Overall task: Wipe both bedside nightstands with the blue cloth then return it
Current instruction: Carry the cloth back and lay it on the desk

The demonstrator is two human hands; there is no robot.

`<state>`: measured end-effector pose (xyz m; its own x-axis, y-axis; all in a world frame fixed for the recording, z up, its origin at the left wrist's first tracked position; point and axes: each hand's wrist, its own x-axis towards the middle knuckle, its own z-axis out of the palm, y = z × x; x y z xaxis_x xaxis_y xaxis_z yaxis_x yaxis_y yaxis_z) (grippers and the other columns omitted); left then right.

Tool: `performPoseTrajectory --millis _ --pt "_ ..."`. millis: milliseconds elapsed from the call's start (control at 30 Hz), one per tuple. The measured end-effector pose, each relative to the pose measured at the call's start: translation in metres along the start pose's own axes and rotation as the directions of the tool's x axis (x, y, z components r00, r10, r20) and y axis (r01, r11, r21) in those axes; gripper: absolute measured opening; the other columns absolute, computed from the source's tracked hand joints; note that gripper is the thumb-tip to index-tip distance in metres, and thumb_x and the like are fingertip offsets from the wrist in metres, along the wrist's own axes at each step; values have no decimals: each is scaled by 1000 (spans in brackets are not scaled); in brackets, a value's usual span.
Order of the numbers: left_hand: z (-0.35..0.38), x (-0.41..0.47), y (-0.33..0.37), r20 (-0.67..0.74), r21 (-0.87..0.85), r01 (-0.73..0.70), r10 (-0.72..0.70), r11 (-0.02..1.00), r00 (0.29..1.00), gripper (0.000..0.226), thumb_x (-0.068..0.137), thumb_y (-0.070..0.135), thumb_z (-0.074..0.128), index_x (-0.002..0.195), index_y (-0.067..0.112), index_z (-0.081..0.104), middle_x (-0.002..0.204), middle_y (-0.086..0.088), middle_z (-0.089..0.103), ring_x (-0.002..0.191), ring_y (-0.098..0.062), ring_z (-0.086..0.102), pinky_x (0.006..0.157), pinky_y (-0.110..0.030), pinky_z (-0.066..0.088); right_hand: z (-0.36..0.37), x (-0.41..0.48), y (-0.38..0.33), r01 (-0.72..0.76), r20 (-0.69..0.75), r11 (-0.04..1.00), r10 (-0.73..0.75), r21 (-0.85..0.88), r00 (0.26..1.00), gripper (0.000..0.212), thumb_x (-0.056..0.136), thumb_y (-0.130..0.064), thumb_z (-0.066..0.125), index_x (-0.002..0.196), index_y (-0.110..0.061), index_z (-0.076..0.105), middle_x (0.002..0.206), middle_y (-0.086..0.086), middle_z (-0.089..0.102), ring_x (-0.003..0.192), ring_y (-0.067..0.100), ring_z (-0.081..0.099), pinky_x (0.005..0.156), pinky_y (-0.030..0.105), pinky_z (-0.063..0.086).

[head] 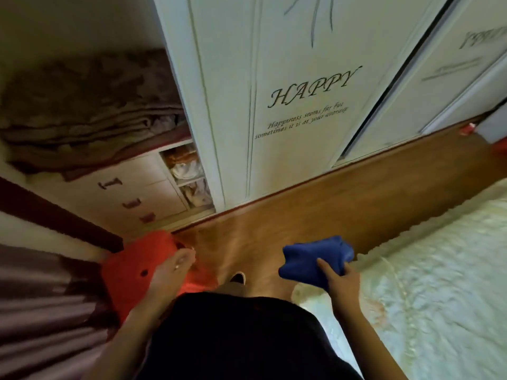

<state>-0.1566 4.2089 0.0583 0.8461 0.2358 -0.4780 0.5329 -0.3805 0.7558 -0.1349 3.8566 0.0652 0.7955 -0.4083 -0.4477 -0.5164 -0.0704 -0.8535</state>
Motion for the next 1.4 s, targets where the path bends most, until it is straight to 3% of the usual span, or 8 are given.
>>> performPoseTrajectory --millis 233,433,633,800,933,1167,1267,1400 --pt "58 149 141 359 206 -317 230 926 905 16 92 32 53 99 38 66 107 10 69 101 -12 63 93 -37 50 -26 61 -37 -95 -305 982 143 166 942 21 83 -17 74 87 -3 59 78 14 61 71 28 60 58 32 43" --pt "160 219 244 572 246 -389 191 888 798 17 95 28 54 108 27 65 110 1 68 102 -18 62 87 -28 47 -64 122 -43 -137 -480 937 286 322 829 28 83 -15 73 69 -12 50 70 11 55 66 27 54 57 32 41" --pt "257 283 329 603 285 -438 196 853 774 15 96 24 53 99 28 68 100 4 70 91 -12 64 70 -13 42 -111 228 -69 -155 -527 924 331 351 783 23 83 -18 73 89 -3 57 78 12 60 76 32 61 62 34 46" --pt "314 323 410 583 255 -412 201 875 787 19 96 21 52 90 33 66 96 5 72 92 -15 66 81 -30 49 -158 321 -120 -114 -528 937 284 331 800 29 83 -18 74 100 2 61 85 14 65 80 32 63 58 27 44" --pt "354 360 459 574 268 -406 194 874 795 21 97 20 49 93 32 66 97 8 72 94 -12 66 78 -28 46 -191 385 -157 -64 -537 927 268 369 800 30 84 -16 73 107 -1 61 96 12 66 80 21 65 52 15 48" --pt "466 437 545 609 285 -429 184 857 771 21 98 21 47 92 33 64 98 4 72 97 -19 66 89 -39 50 -260 506 -187 -51 -583 916 295 397 757 20 82 -18 75 87 -5 60 80 10 65 71 24 64 59 29 49" --pt "533 466 598 663 274 -485 202 830 721 18 99 23 46 94 29 62 100 -1 70 95 -21 64 85 -32 48 -295 556 -197 -62 -600 912 317 405 734 21 84 -16 73 89 -5 56 75 6 58 66 20 58 57 27 44" --pt "625 494 682 769 248 -531 169 811 616 12 97 24 52 98 24 65 101 -1 68 92 -12 62 76 -21 47 -347 609 -211 -101 -646 891 394 442 654 30 84 -12 72 67 -12 48 61 5 50 58 22 52 54 31 41"
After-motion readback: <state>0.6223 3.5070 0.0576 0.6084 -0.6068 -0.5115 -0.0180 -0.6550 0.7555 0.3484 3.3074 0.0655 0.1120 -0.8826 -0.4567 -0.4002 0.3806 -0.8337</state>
